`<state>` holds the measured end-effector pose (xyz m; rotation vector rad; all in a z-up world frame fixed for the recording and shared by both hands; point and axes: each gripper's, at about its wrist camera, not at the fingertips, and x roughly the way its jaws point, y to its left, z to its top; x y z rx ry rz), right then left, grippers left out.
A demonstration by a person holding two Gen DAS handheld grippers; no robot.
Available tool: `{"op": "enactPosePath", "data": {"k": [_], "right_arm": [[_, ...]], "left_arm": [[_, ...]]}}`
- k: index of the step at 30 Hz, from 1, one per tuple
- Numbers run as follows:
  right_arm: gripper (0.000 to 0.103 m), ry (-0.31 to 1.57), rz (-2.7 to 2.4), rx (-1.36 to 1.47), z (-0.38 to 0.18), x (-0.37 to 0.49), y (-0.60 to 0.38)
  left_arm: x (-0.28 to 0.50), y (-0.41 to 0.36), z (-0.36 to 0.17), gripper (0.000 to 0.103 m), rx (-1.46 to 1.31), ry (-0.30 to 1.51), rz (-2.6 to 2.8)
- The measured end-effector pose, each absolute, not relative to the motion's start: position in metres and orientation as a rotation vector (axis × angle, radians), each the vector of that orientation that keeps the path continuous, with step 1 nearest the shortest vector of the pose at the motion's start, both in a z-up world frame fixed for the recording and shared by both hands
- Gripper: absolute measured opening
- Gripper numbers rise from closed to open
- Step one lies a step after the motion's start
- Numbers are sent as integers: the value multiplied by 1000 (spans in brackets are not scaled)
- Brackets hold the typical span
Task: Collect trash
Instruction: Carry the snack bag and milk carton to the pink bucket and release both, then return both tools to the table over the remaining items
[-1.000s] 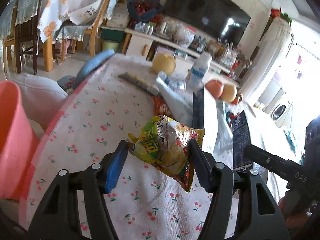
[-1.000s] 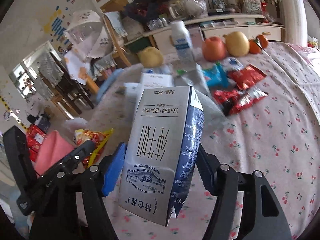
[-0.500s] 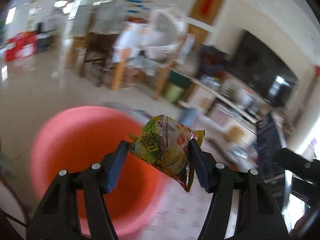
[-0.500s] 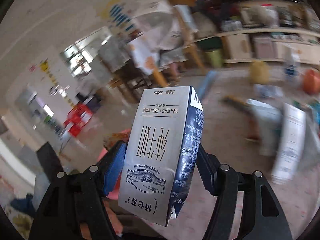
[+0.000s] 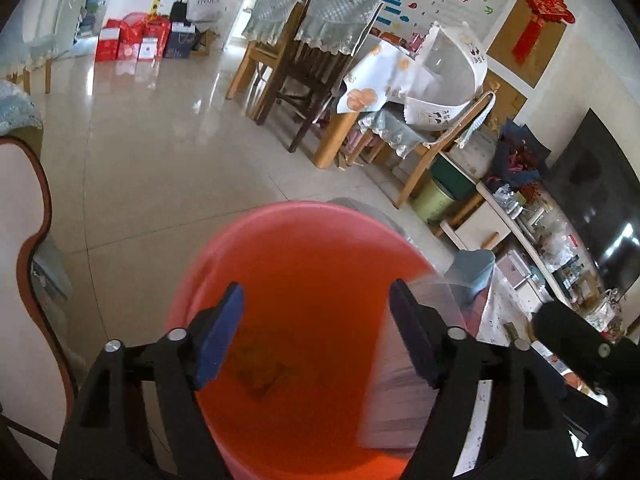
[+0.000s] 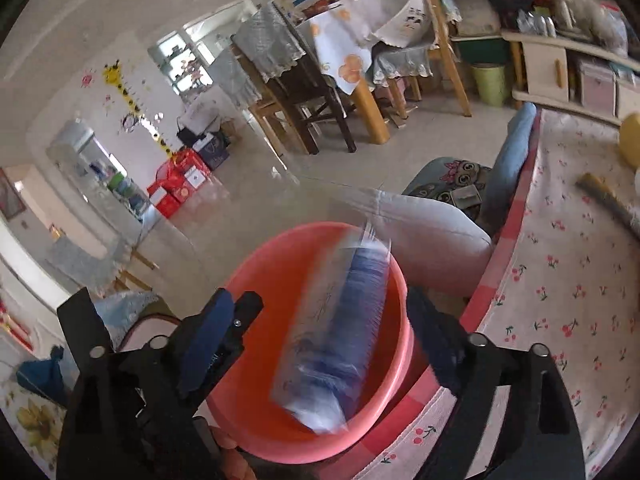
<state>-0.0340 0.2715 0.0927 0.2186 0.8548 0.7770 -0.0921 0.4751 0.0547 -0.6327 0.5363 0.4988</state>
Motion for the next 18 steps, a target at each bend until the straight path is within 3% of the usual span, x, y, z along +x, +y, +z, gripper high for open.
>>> {"op": "enactPosePath", "data": {"k": [2,18], "right_arm": [[91,840,740,216,94,-37,256],[91,676,423,111,105,-87,116]], "left_arm": [[-92,475,55,86,-621,526,512],[-77,377,82,91,-402,464,227]]}}
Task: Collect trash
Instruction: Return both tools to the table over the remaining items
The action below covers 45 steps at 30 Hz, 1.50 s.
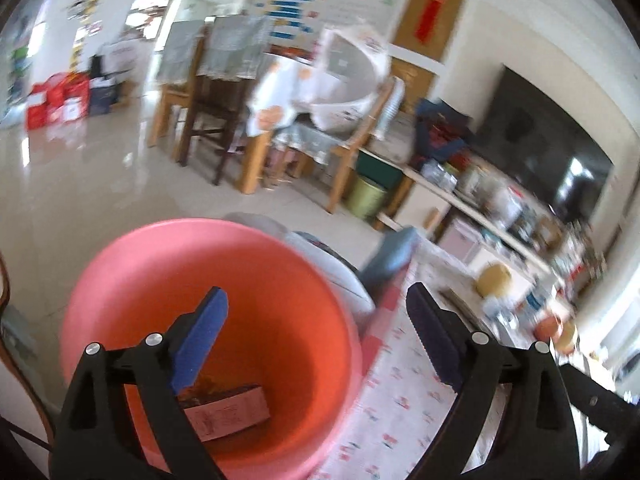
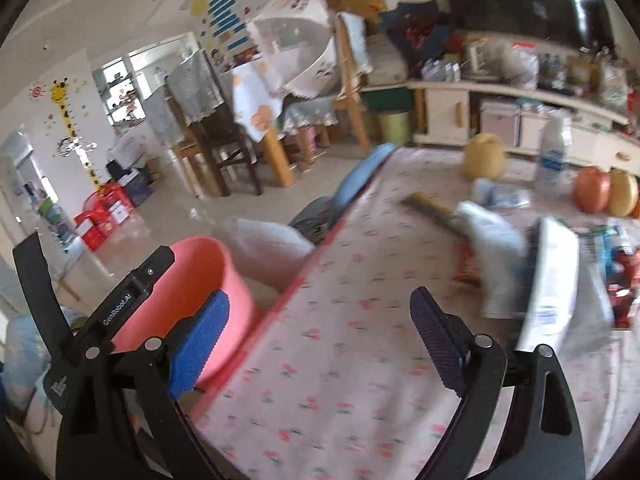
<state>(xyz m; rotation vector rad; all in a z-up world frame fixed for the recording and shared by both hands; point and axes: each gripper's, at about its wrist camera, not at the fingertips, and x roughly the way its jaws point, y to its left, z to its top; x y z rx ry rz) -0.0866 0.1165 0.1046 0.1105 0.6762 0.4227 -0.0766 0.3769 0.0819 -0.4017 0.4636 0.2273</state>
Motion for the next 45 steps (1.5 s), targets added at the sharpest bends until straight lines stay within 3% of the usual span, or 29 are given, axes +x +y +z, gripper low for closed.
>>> {"op": "enactPosePath", "data": {"k": [24,45], "right_arm": [[94,546,211,87,109,-122,-21],[94,608,78,146,75,-105,-118]], "left_arm": [[-66,231,97,91,-183,501,-14],[-57,141,89,91,-41,542,-141]]}}
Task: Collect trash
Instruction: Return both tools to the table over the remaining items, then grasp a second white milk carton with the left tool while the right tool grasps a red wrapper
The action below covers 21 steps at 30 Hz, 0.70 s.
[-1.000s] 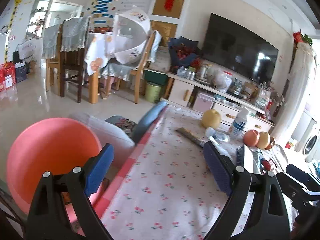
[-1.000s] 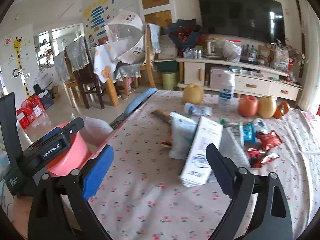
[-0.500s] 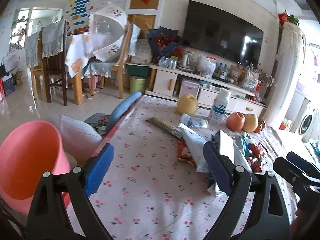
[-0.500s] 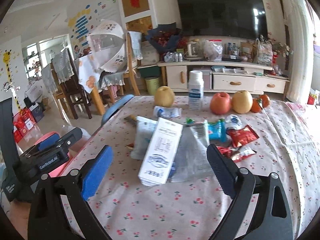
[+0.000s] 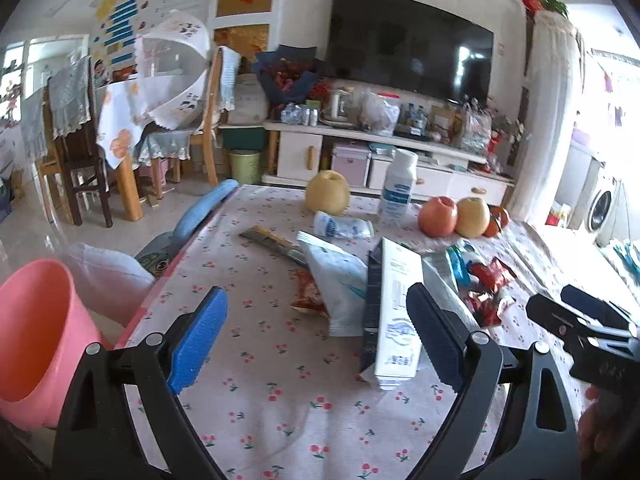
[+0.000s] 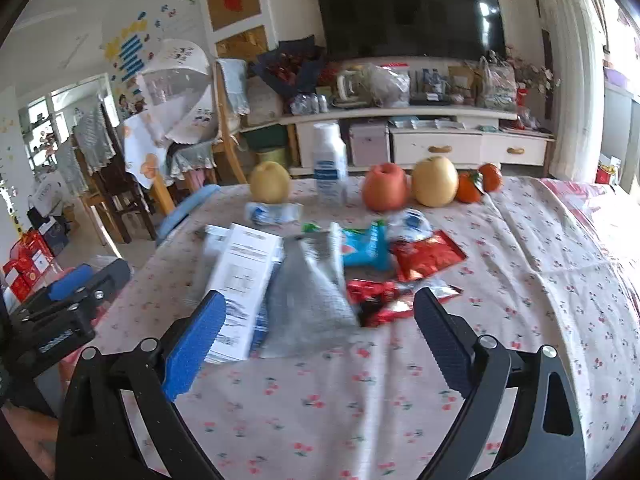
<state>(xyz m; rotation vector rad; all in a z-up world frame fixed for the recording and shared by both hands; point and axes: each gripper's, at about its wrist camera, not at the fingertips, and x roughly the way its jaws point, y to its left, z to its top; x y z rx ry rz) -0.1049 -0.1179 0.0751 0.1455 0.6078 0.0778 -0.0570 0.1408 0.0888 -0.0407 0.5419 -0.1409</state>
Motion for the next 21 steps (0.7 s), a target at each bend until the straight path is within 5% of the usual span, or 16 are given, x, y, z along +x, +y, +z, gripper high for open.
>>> {"op": "enactPosePath", "data": {"k": [16,21], "right_arm": [[94,755,-7,315,52,-48,-225],[94,809,31,379,34,-26,-235]], "left_arm": [[-27,53,56,91,239,628,-208],[-9,41,47,84,301,650,-169]]}}
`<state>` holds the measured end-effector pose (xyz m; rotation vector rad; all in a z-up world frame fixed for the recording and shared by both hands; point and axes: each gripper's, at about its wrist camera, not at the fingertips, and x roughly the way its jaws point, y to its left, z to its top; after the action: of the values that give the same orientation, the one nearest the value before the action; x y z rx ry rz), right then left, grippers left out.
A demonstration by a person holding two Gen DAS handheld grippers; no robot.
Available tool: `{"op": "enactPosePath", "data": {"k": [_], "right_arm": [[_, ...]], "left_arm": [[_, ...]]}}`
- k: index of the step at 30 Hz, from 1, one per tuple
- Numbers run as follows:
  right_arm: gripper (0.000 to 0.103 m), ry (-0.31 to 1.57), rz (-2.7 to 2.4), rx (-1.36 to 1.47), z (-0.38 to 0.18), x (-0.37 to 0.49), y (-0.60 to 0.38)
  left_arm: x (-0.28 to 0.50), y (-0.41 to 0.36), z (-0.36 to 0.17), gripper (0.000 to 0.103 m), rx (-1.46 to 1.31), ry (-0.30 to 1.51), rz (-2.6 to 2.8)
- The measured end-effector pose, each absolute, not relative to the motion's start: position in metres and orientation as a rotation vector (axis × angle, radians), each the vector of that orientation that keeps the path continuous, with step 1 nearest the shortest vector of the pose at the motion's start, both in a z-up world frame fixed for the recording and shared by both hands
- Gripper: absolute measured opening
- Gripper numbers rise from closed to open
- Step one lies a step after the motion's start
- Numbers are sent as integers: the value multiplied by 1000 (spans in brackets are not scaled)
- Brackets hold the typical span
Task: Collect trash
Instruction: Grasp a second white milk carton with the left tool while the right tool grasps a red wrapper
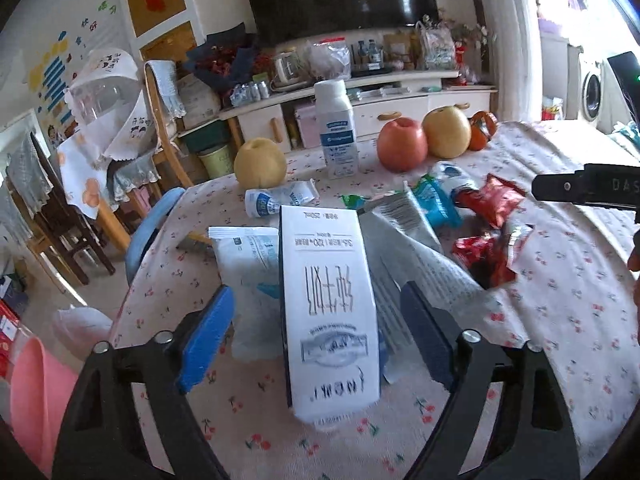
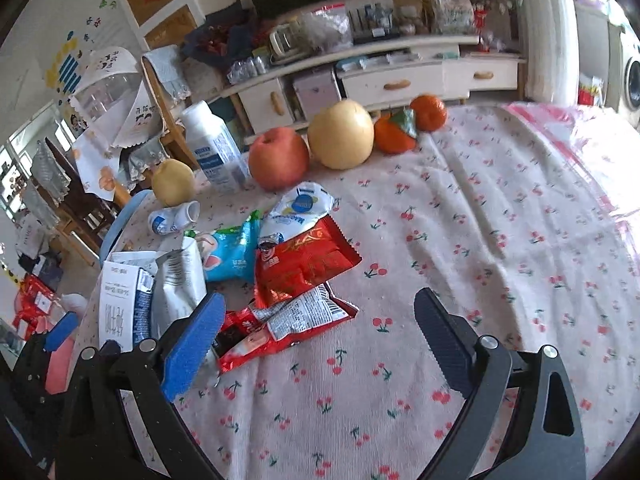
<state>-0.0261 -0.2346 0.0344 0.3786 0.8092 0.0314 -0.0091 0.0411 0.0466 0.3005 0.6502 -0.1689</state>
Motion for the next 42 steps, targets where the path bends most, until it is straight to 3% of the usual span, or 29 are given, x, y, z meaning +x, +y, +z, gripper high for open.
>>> {"op": "enactPosePath", "data": {"k": [6,13,17,27,36,42], "right_arm": [[94,830,25,437,26,-3,-249],[94,848,54,304,21,20,-233],[94,845,62,147,16,30,-212],[94,852,53,21,6,38,-204],[47,847,97,63,9,34,-204],[29,838,110,121,13,31,-211]], "left_arm": [[9,42,43,79,286,678,-140],[17,37,39,77,259,708,-112],[17,35,37,61,248,725,-110],[19,45,35,38,156,761,-158],[22,65,35,29,42,773,-232],[25,74,34,28,-19,784,-264]]}}
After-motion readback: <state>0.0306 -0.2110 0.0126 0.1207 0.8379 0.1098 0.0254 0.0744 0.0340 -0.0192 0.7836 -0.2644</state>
